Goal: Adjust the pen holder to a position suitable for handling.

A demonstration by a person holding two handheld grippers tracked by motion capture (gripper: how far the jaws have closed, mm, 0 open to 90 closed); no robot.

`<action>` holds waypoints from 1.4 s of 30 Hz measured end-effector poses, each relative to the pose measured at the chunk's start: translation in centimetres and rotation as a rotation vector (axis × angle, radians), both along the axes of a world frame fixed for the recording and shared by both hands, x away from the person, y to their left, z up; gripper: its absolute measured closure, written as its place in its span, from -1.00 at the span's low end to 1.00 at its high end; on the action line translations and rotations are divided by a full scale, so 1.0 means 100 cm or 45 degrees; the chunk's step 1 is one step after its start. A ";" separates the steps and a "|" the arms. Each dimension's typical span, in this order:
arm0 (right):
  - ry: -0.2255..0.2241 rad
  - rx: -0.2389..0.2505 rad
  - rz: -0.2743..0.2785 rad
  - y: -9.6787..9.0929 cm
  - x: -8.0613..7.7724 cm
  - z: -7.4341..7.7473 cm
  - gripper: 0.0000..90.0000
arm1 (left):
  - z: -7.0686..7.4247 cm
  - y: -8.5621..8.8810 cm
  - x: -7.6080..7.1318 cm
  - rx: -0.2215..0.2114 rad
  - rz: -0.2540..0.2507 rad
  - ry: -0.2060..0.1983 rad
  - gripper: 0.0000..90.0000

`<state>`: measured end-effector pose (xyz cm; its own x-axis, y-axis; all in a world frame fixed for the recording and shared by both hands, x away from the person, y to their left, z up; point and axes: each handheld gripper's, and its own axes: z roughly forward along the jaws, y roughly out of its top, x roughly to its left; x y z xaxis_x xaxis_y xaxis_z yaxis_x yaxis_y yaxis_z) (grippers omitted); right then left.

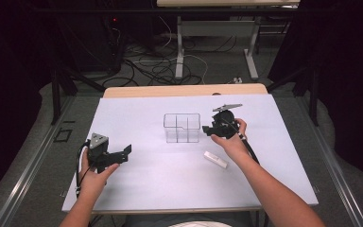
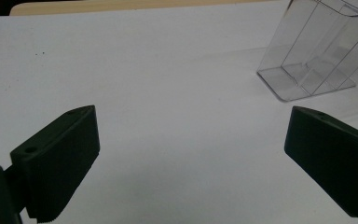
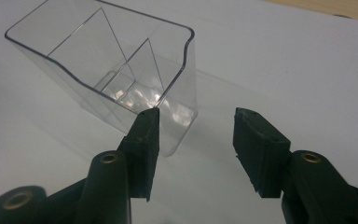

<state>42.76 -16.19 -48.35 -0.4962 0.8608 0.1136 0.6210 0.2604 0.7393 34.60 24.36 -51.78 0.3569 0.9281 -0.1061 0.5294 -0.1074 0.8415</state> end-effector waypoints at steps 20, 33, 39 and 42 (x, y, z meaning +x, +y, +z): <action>-0.073 -0.107 0.319 -0.006 -0.019 0.014 -0.21 | 0.000 0.002 0.000 0.004 0.003 0.017 -0.92; 0.027 -0.256 0.434 -0.008 -0.027 0.005 -0.22 | -0.001 0.001 0.000 0.007 -0.005 0.024 -0.92; 0.117 -0.214 0.398 -0.008 -0.031 -0.001 -0.21 | -0.001 0.001 0.000 0.016 -0.013 0.025 -0.91; 0.126 -0.218 0.410 -0.010 -0.031 -0.005 -0.15 | -0.001 0.001 0.000 0.018 -0.013 0.027 -0.91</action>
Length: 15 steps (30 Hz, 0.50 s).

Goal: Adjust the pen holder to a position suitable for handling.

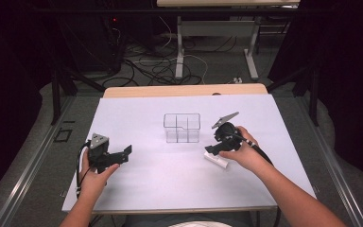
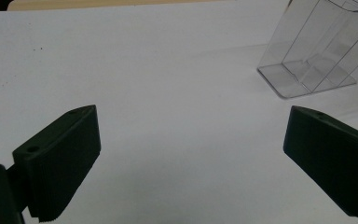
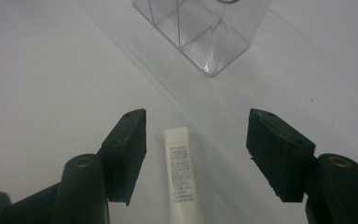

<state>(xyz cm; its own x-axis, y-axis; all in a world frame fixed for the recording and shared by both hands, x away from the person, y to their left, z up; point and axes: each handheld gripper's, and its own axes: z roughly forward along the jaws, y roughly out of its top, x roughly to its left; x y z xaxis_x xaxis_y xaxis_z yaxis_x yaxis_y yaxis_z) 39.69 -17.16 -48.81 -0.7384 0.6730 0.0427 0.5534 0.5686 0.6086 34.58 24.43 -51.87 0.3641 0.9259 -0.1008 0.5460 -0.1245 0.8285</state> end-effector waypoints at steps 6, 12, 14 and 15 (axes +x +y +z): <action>0.021 -0.048 0.016 -0.001 -0.002 -0.005 -0.08 | -0.001 -0.001 0.000 -0.001 -0.001 -0.001 -0.91; 0.083 -0.139 0.048 -0.002 -0.005 -0.010 0.03 | -0.001 -0.002 0.000 0.003 -0.004 0.002 -0.90; 0.091 -0.155 0.066 -0.002 -0.005 -0.011 0.08 | -0.001 -0.003 0.000 -0.004 0.004 -0.007 -0.90; 0.091 -0.155 0.066 -0.002 -0.005 -0.011 0.08 | -0.001 -0.003 0.000 -0.004 0.004 -0.007 -0.90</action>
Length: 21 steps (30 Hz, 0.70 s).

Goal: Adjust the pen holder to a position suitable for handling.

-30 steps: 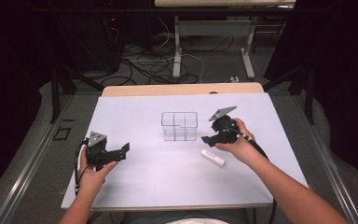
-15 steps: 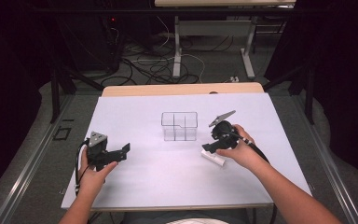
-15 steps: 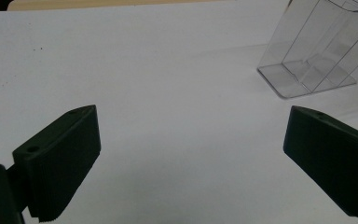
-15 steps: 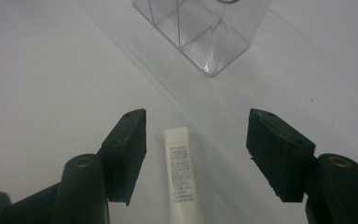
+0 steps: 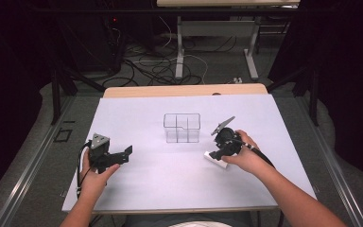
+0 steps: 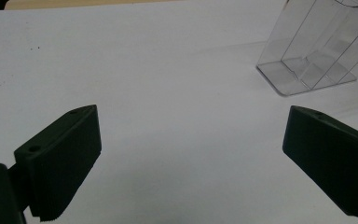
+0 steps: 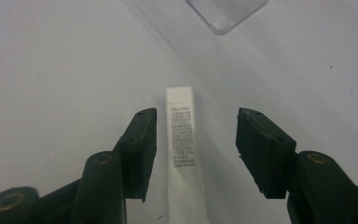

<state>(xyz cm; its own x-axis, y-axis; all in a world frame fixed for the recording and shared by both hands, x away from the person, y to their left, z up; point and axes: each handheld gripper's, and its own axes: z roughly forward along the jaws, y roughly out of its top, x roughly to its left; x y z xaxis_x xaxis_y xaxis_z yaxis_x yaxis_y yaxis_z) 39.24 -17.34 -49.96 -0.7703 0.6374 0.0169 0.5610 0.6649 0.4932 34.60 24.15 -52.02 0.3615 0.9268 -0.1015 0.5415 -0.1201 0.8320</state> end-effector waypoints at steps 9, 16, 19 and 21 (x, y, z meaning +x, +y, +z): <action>0.067 -0.061 0.038 0.003 -0.001 -0.007 0.18 | 0.000 0.000 0.000 0.006 -0.003 0.008 -0.90; 0.106 -0.126 0.060 0.003 -0.002 -0.014 0.22 | -0.001 -0.001 0.000 0.009 -0.006 0.006 -0.90; 0.125 -0.134 0.043 0.004 -0.003 -0.016 0.23 | -0.001 -0.001 0.000 0.010 -0.006 0.007 -0.90; 0.127 -0.149 0.063 0.002 -0.003 -0.018 0.25 | -0.001 -0.001 0.000 0.012 -0.007 0.007 -0.90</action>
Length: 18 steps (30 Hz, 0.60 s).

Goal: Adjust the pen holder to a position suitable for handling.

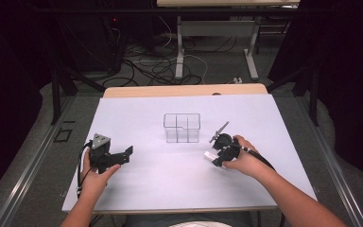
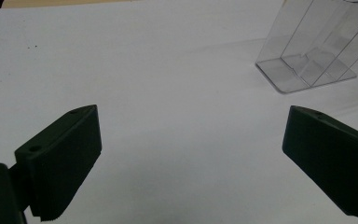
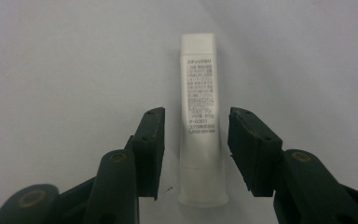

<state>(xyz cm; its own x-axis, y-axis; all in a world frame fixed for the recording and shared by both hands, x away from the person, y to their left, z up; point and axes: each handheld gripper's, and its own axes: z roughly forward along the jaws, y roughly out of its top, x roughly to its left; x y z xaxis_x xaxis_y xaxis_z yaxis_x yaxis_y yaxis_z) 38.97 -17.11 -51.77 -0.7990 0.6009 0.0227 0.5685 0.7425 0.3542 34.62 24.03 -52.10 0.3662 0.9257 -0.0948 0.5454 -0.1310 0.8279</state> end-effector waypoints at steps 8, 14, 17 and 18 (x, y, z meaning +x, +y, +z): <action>0.040 -0.037 -0.037 -0.004 -0.003 -0.005 0.28 | 0.000 -0.001 0.000 -0.005 -0.001 0.005 -0.90; 0.049 -0.040 -0.028 -0.009 -0.001 -0.008 0.33 | 0.000 -0.001 0.000 0.000 -0.001 0.007 -0.90; 0.068 -0.022 -0.032 -0.010 -0.001 -0.009 0.35 | 0.000 -0.001 0.000 0.001 -0.001 0.007 -0.90; 0.059 -0.045 -0.023 -0.010 -0.001 -0.009 0.36 | -0.001 -0.001 0.000 0.001 -0.001 0.006 -0.90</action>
<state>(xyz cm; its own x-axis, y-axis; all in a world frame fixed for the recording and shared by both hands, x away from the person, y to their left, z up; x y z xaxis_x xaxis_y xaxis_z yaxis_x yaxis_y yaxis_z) 38.84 -18.10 -52.63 -0.7864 0.6166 0.0380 0.5974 0.7434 0.3006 34.63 23.92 -52.15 0.3661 0.9256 -0.0957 0.5496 -0.1321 0.8250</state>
